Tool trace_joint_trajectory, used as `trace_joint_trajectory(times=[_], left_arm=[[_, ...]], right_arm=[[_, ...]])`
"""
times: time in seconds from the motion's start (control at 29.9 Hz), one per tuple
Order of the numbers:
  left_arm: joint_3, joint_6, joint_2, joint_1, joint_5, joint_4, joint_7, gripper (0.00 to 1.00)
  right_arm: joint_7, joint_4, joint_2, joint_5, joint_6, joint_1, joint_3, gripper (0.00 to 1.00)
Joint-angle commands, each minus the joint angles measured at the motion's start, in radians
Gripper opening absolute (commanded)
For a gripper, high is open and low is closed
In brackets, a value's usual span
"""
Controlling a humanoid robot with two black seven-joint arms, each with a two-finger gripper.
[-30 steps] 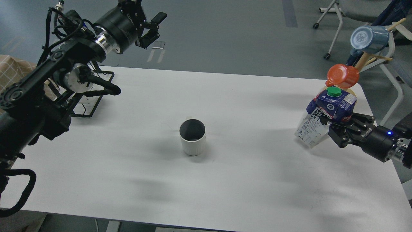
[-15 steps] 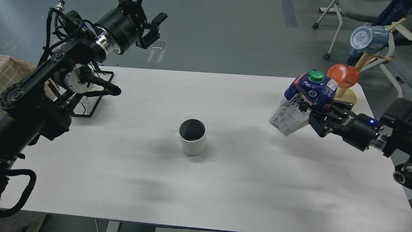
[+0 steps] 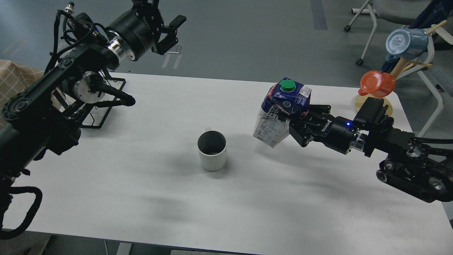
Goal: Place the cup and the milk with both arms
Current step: 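Lift the milk carton with the right gripper and carry it toward the white cup, then lower the milk carton beside the white cup with the right gripper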
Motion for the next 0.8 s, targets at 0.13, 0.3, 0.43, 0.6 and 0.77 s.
trace_joint_trajectory(times=[0.13, 0.3, 0.43, 0.6, 0.77], left_arm=[[0.000, 0.000, -0.008, 0.000, 0.001, 0.000, 0.000, 0.98], [0.000, 0.000, -0.008, 0.000, 0.001, 0.000, 0.000, 0.98], [0.000, 0.000, -0.006, 0.000, 0.001, 0.000, 0.000, 0.98], [-0.002, 0.000, -0.005, 0.000, 0.001, 0.000, 0.000, 0.98], [0.000, 0.000, -0.005, 0.000, 0.001, 0.000, 0.000, 0.98]], right_arm=[[0.000, -0.100, 0.128, -0.001, 0.000, -0.001, -0.024, 0.00], [0.000, -0.147, 0.189, -0.001, 0.000, 0.002, -0.024, 0.00], [0.000, -0.181, 0.230, -0.001, 0.000, 0.002, -0.050, 0.00], [0.000, -0.201, 0.244, -0.001, 0.000, 0.002, -0.054, 0.00], [0.000, -0.203, 0.249, 0.001, 0.000, -0.001, -0.054, 0.00]])
